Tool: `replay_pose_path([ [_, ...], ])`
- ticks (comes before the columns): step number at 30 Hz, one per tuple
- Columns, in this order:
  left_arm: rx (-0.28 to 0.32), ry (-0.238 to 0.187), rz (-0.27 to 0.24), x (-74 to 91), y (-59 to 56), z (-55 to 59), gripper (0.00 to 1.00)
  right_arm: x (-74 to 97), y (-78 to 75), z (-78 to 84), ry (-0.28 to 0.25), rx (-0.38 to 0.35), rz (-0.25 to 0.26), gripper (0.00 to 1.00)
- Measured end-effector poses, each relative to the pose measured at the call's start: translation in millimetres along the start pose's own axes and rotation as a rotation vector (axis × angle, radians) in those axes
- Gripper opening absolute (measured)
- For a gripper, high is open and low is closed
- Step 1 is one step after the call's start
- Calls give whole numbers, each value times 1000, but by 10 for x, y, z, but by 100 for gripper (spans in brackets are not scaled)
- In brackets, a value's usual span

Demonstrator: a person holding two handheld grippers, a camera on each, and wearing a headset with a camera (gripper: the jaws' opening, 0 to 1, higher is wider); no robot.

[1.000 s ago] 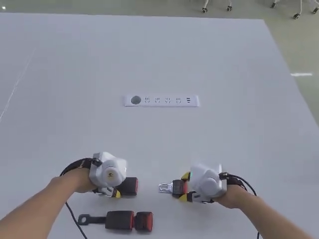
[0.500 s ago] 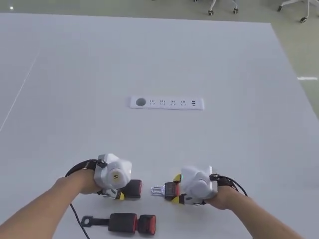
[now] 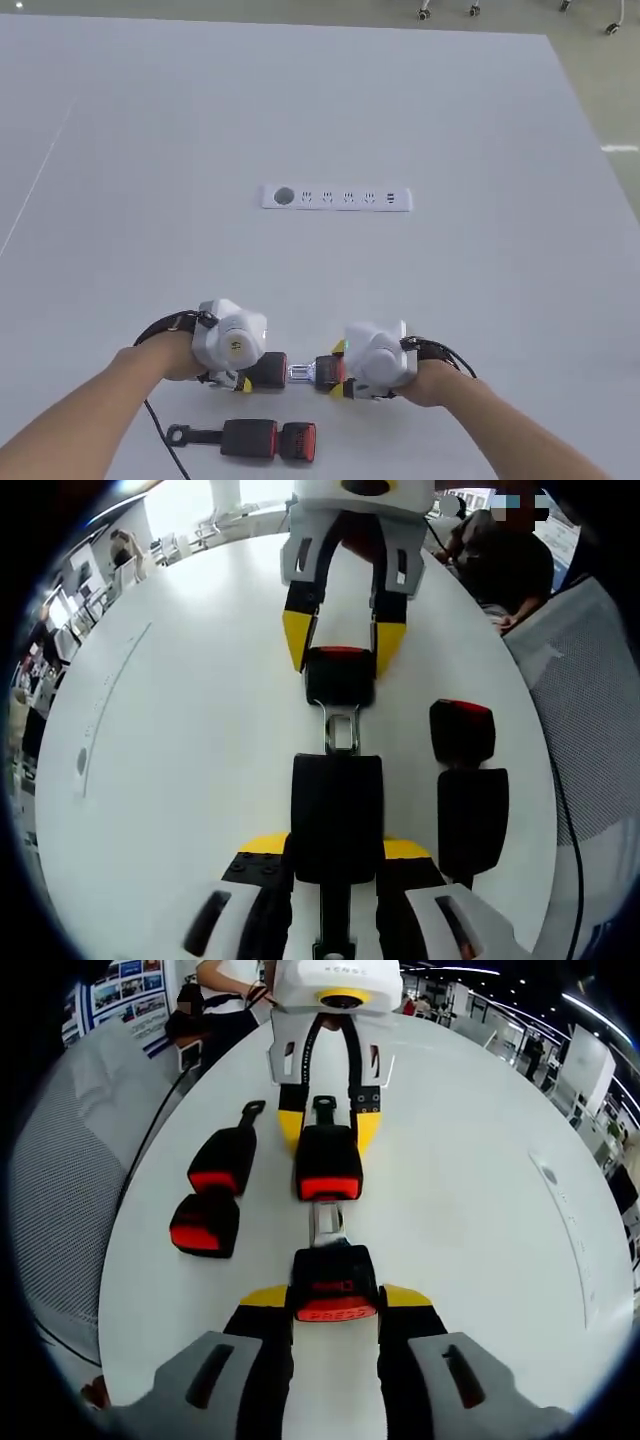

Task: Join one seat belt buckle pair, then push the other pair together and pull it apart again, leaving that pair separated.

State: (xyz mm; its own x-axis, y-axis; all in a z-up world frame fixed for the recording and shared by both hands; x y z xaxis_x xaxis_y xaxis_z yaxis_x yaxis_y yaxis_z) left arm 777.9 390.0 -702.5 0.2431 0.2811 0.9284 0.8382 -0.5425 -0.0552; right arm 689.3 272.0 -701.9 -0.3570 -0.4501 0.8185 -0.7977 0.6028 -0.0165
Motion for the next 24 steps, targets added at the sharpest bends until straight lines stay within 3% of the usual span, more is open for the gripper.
replay_pose_path([
  [12,5,-4,4,-4,-3,3,32,-32,-21,-31,2,0,3,30],
  [15,6,-5,4,-3,-2,2,32,-34,-32,-63,-18,-24,8,30],
  [21,9,-4,1,-4,2,0,32,-112,-12,-154,-24,-15,4,30],
  [22,2,-5,3,-4,1,1,32,-106,-15,-147,-15,14,7,30],
  [24,10,-7,2,-4,3,-2,32,-89,-18,-137,-23,-11,6,30],
])
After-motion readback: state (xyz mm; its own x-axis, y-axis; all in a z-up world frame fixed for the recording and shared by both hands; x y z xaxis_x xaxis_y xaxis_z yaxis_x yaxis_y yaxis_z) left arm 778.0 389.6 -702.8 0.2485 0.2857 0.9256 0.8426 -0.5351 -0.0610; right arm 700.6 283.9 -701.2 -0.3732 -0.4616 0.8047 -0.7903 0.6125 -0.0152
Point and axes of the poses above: the centre of the closed fingertips' face, and the gripper's own axes: x roughly backward along the fingers, y roughly to its left, z roughly out of its underside, the point moved 5 cm from there along x, roughly backward along the fingers
